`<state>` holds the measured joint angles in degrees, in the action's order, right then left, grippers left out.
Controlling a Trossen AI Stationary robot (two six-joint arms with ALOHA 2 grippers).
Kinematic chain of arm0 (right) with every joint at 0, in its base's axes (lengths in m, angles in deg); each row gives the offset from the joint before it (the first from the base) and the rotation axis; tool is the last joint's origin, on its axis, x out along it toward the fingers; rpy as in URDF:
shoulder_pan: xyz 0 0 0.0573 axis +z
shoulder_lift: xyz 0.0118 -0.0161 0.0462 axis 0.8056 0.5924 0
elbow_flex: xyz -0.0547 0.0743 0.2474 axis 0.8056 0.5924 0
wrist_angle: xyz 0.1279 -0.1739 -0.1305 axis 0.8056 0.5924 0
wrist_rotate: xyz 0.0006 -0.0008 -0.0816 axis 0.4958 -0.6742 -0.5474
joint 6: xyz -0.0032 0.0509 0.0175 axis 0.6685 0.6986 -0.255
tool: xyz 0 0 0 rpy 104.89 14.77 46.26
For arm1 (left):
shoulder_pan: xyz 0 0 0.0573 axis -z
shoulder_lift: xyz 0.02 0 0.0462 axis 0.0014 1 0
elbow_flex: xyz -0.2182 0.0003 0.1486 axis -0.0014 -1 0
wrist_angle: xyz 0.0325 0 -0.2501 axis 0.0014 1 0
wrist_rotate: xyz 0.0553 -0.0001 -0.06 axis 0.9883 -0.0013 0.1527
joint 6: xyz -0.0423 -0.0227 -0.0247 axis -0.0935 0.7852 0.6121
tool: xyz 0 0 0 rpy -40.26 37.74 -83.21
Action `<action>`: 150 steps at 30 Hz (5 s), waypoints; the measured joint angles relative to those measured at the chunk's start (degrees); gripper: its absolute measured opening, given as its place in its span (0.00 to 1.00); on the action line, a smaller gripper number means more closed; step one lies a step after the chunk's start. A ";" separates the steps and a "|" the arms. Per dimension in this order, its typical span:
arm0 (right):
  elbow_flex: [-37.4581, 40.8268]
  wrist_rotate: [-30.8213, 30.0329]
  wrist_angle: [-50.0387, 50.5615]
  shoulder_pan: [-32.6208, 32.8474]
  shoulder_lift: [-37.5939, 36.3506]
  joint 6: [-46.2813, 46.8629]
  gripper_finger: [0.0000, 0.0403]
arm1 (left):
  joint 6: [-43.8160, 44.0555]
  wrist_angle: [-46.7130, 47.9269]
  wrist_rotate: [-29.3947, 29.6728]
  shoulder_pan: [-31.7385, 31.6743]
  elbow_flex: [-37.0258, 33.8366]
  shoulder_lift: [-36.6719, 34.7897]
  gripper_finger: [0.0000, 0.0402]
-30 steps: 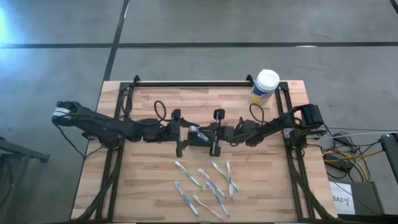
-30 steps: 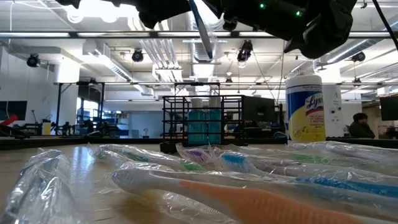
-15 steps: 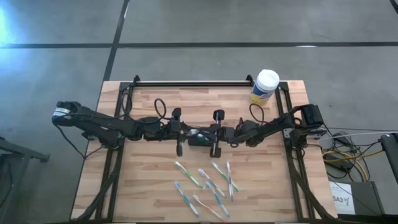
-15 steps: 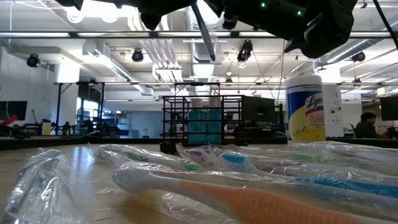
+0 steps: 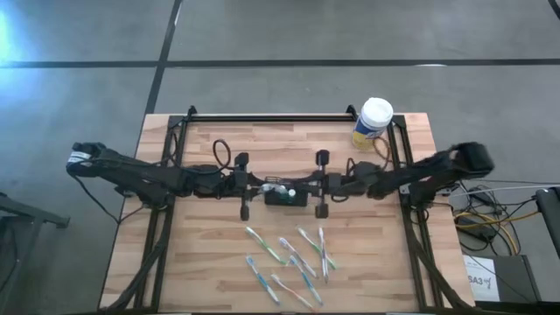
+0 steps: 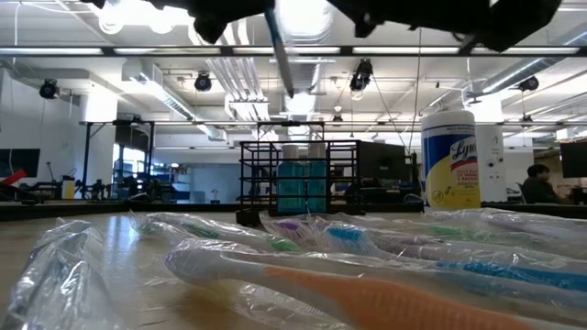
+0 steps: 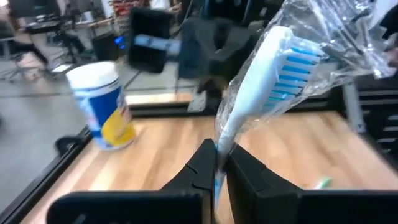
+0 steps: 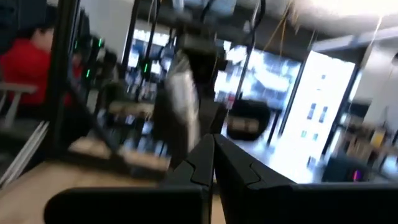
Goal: Pick & Place toothbrushing station
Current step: Put the right blue toothbrush into the black mesh organizer, then put the right purple toothbrush into the black mesh organizer
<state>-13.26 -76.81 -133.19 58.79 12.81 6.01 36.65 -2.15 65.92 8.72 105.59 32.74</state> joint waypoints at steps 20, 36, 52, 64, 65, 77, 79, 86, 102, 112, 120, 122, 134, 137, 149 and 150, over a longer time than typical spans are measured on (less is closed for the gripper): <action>22.46 0.07 5.79 5.54 -12.09 11.73 0.02 | 6.53 -0.55 8.49 -6.39 -9.82 1.04 0.05; 23.18 0.03 3.28 5.54 -12.01 12.35 0.02 | 15.64 -15.00 2.50 -10.58 -15.62 10.12 0.05; 23.18 0.10 3.66 5.54 -11.99 13.23 0.02 | 17.06 -15.24 0.48 -10.71 -14.66 12.32 0.30; 23.18 0.10 3.68 5.54 -11.99 13.63 0.02 | 17.82 -12.40 -0.22 -10.67 -14.70 4.04 0.70; 23.18 0.10 3.68 5.54 -11.99 13.64 0.02 | 17.39 -11.31 -0.28 -10.67 -14.70 2.56 0.71; 23.18 0.11 3.28 5.61 -11.96 15.26 0.02 | 16.95 6.84 -6.47 -5.27 -16.70 -22.43 0.62; 23.17 0.09 1.96 5.65 -11.96 16.95 0.02 | 17.36 7.26 -5.66 -3.73 -19.25 -25.50 0.52; 21.93 0.06 2.47 6.26 -11.60 19.89 0.02 | 20.25 0.74 -3.34 -0.19 -31.72 -31.92 0.05; 17.53 -1.46 8.79 7.04 -11.02 23.00 0.02 | 22.64 -8.18 -4.02 4.87 -41.72 -32.50 0.01; 11.82 -1.76 15.79 7.03 -3.37 25.63 0.02 | 22.92 -7.35 -4.59 4.98 -41.83 -32.24 0.06; 0.21 -0.28 26.56 7.12 6.42 28.61 0.02 | 22.96 -7.09 -4.23 4.96 -41.85 -31.91 0.05; -3.86 0.88 30.02 7.33 9.11 28.63 0.02 | 22.97 -7.09 -4.17 4.96 -41.85 -31.91 0.05; -16.17 1.56 50.36 11.11 13.34 30.46 0.02 | 24.90 -6.16 -5.85 4.96 -41.92 -31.85 0.05; -15.52 1.52 54.51 14.28 10.89 34.47 0.02 | 25.71 -5.61 -8.05 4.98 -41.92 -31.87 0.05; -16.25 -12.21 78.84 28.83 3.96 64.67 0.02 | 25.89 -4.93 -9.01 4.96 -41.92 -31.89 0.04; -16.29 -13.20 79.94 29.44 3.70 66.57 0.02 | 25.93 -4.93 -9.09 4.96 -41.92 -31.89 0.04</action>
<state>-29.55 -90.01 -53.25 88.23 16.51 72.58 62.59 -7.08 56.83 13.68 63.68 0.85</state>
